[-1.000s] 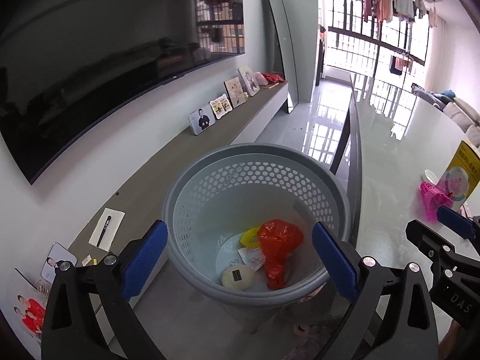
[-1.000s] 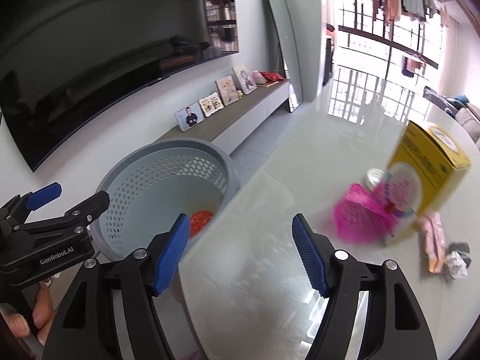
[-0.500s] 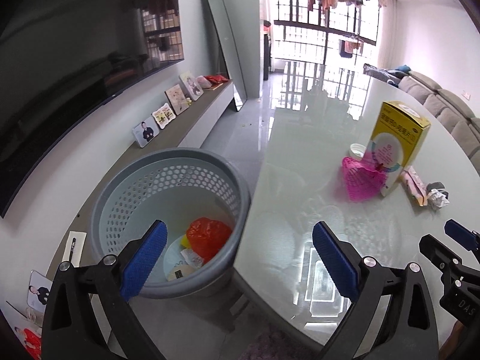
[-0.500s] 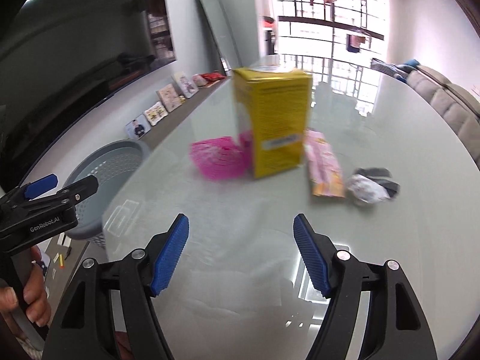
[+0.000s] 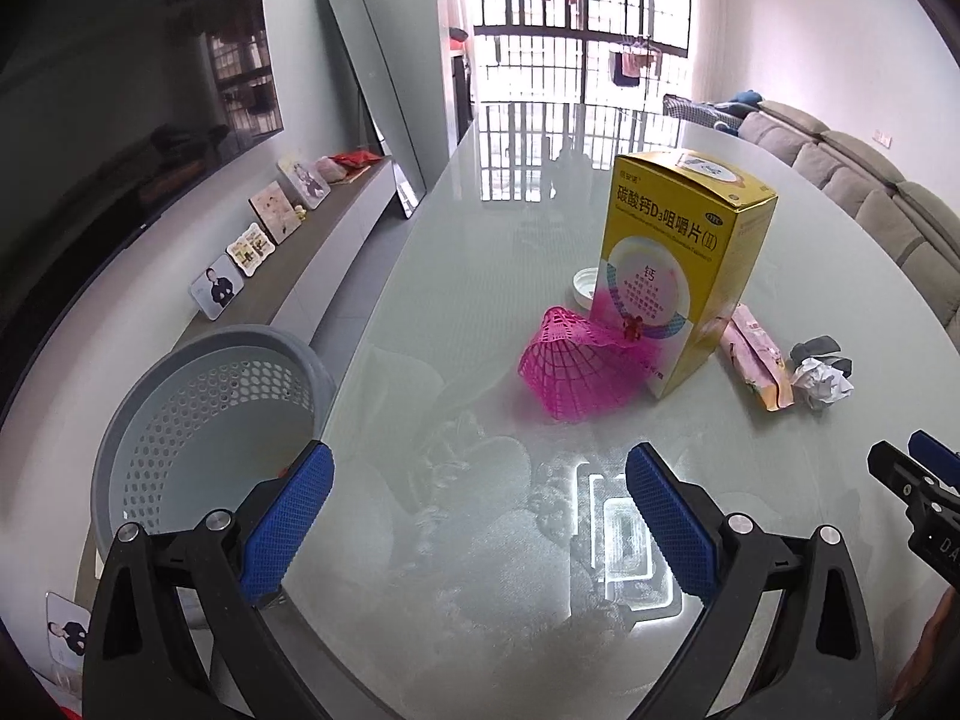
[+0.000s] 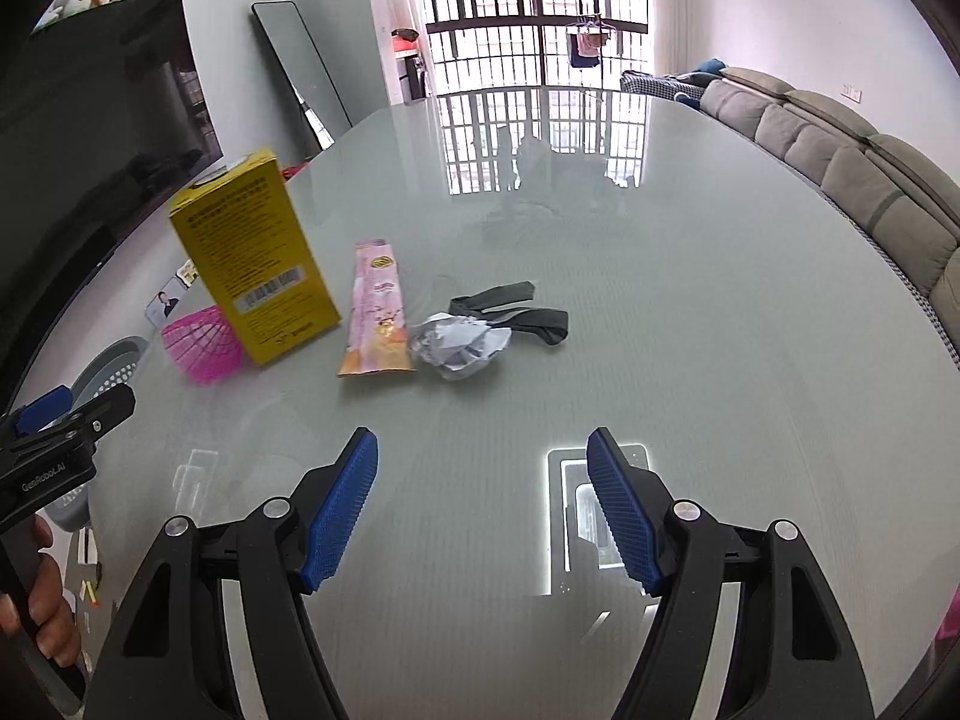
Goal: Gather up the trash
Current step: 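Move both tools back over the table toward the remaining items, then grasp the crumpled white paper with the right tool while the left tool grasps the pink shuttlecock cover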
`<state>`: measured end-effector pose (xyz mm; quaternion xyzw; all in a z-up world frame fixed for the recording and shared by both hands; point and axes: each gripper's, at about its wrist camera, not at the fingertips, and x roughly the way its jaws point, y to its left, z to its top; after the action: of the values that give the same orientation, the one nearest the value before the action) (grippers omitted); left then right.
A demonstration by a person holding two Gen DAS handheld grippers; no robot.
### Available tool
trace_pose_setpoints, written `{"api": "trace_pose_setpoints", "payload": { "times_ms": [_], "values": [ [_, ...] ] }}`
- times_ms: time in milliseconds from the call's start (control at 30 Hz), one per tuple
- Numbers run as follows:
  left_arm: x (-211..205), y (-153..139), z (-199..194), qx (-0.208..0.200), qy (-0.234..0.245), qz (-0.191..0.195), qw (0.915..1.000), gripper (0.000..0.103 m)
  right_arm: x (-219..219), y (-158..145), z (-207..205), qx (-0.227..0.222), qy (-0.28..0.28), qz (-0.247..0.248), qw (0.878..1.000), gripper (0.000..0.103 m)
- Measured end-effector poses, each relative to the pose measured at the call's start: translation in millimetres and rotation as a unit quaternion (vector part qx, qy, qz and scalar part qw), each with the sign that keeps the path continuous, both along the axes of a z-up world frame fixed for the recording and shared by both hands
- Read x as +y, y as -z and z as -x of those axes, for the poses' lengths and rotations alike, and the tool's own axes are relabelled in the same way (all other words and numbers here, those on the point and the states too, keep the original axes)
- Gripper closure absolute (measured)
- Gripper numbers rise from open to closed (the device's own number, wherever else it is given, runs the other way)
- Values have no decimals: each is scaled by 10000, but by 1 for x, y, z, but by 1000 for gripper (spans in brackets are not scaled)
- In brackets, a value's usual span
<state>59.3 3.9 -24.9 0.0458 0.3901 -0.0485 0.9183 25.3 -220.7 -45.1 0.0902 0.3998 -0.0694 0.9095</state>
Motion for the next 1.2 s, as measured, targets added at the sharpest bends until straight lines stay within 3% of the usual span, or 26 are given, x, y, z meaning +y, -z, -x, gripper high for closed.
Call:
{"api": "trace_pose_setpoints", "payload": {
  "times_ms": [867,1033,1200],
  "values": [
    [-6,22,-46,293,-10,-111,9995,7,-18,28,-88,359,-26,-98,9993,34],
    [-5,23,-47,310,-16,-93,9995,7,-11,31,-93,427,-105,-24,9990,55],
    [-2,23,-46,285,-36,-45,9996,7,-4,30,-92,336,-217,-26,9992,65]
  ]
}}
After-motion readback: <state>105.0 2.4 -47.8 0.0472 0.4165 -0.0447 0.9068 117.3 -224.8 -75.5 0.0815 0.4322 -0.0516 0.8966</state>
